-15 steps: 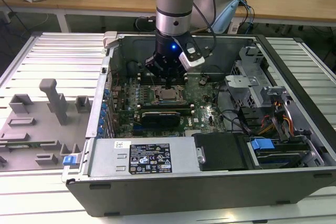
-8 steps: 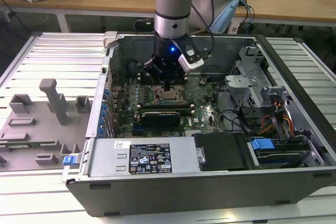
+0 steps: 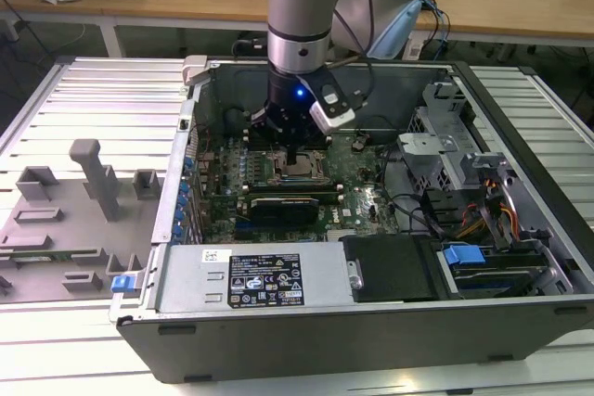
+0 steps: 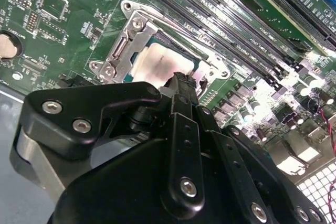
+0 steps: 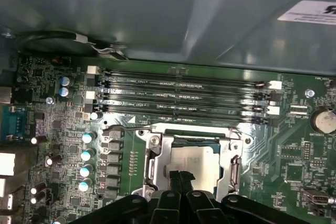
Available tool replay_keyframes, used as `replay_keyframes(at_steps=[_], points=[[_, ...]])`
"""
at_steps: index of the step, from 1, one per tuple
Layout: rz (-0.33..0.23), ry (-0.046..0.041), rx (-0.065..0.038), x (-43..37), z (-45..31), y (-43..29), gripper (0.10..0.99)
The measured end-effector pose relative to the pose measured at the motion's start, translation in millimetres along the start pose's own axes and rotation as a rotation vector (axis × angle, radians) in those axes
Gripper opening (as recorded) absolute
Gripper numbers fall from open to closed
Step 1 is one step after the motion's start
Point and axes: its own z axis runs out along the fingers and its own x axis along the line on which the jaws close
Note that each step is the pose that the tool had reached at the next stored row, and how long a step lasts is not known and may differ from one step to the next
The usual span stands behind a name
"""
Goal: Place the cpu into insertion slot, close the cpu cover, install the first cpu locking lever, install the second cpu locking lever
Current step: 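Close the cpu cover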
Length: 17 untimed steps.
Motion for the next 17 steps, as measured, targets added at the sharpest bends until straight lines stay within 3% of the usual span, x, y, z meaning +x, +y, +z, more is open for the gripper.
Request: replay_keyframes(at_steps=[9,17], points=[[-0.01,-0.0005,0.0,10.1,7.2,0.9,0.106],[-0.019,-0.0024,-0.003,10.3,8.3,0.5,0.106]])
